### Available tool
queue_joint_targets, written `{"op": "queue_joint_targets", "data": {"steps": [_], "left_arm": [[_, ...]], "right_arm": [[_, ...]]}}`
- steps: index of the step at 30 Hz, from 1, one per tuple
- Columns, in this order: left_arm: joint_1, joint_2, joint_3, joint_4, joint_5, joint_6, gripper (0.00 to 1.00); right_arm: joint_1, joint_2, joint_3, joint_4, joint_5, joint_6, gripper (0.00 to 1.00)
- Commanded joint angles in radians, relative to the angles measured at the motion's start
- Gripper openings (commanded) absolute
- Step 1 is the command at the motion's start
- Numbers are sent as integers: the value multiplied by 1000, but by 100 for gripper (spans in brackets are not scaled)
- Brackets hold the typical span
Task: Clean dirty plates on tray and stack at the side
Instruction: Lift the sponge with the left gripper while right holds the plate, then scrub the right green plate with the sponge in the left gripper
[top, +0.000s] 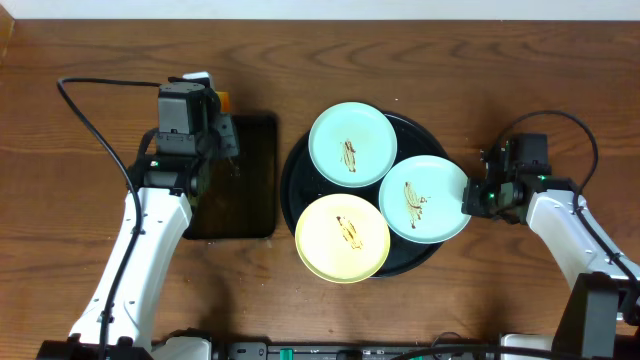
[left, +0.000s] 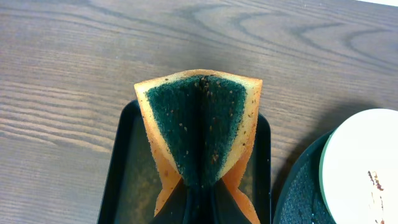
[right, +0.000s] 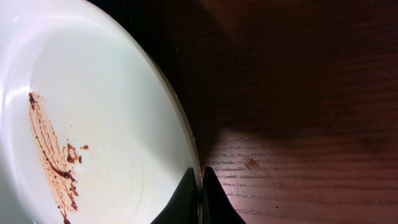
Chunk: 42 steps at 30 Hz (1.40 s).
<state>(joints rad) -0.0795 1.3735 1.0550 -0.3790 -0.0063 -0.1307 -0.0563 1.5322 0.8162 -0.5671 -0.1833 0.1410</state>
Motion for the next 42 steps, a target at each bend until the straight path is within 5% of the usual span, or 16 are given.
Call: {"op": "queue_joint_targets", "data": {"steps": [1, 18, 32, 42], "left_arm": [[0, -2, 7, -13, -6, 4, 8], [0, 149, 11, -204, 87, -93, 7], [-7, 149, 219, -372, 163, -92, 7], [-213, 187, 267, -359, 259, -89, 7]], "right_arm": [[-4, 6, -7, 2, -1, -8, 1], [-4, 6, -7, 2, -1, -8, 1], [-4, 6, -7, -1, -1, -8, 1], [-4, 6, -7, -1, -1, -8, 1]]}}
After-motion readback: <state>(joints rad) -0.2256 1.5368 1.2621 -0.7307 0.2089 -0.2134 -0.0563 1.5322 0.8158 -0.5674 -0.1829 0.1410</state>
